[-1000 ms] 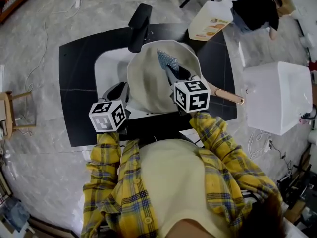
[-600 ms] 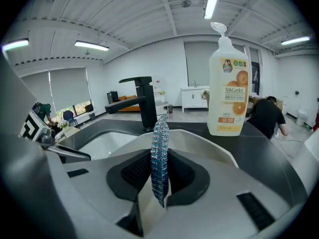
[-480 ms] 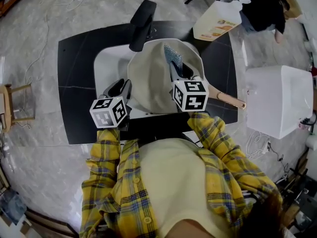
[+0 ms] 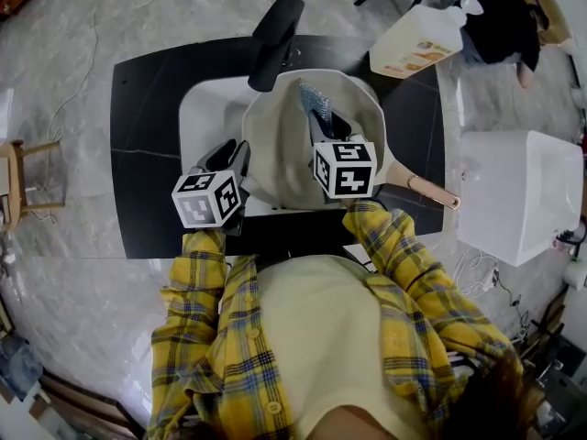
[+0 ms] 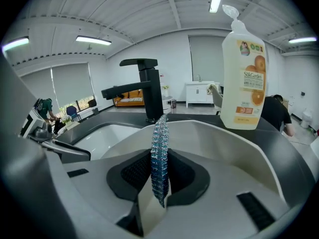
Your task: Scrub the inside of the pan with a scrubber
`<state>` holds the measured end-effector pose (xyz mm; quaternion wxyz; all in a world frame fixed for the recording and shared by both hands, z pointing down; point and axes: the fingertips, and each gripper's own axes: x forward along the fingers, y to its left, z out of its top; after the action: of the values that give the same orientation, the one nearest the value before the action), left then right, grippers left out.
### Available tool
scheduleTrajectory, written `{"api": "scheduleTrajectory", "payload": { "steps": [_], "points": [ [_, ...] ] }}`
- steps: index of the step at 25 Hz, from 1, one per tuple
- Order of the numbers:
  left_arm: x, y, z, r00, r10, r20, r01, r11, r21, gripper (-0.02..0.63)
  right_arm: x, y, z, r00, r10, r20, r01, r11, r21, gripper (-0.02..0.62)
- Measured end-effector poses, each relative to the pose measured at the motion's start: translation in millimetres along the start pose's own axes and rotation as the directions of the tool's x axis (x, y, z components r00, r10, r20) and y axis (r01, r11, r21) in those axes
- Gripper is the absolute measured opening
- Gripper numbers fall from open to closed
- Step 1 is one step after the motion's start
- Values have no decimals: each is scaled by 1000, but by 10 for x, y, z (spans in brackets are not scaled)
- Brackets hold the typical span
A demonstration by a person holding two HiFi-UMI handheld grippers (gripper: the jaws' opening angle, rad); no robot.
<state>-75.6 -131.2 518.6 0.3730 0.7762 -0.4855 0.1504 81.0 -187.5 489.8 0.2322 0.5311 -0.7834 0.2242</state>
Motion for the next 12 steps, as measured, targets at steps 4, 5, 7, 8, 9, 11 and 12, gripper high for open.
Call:
{"api": "scheduleTrajectory", "payload": {
  "steps": [4, 5, 7, 8, 9, 11, 12],
  "points": [
    [24, 18, -11, 1000, -11, 13, 11, 1000, -11, 103, 77, 119, -37, 999, 42, -14, -42, 999, -21, 83],
    [5, 10, -3, 1000, -4, 4, 4, 1000, -15, 103, 92, 150, -43, 999, 52, -16, -52, 998, -26, 83],
    [-16, -3, 3, 1000, 2, -7, -2, 1000, -19, 101, 116, 196, -54, 998, 68, -17, -69, 997, -33, 83],
    [-16, -7, 3, 1000, 1, -7, -2, 1000, -19, 101, 124, 211, -59, 997, 75, -17, -75, 997, -34, 83],
    [-16, -10, 1, 1000, 1, -7, -1, 1000, -18, 101, 130, 223, -64, 997, 81, -17, -81, 996, -35, 83],
    [-18, -18, -1, 1000, 0, -6, 0, 1000, -17, 101, 133, 244, -72, 996, 91, -20, -92, 995, -40, 83],
    [-19, -22, -2, 1000, -1, -6, 1, 1000, -17, 101, 135, 256, -75, 995, 97, -21, -97, 994, -45, 84]
  ]
}}
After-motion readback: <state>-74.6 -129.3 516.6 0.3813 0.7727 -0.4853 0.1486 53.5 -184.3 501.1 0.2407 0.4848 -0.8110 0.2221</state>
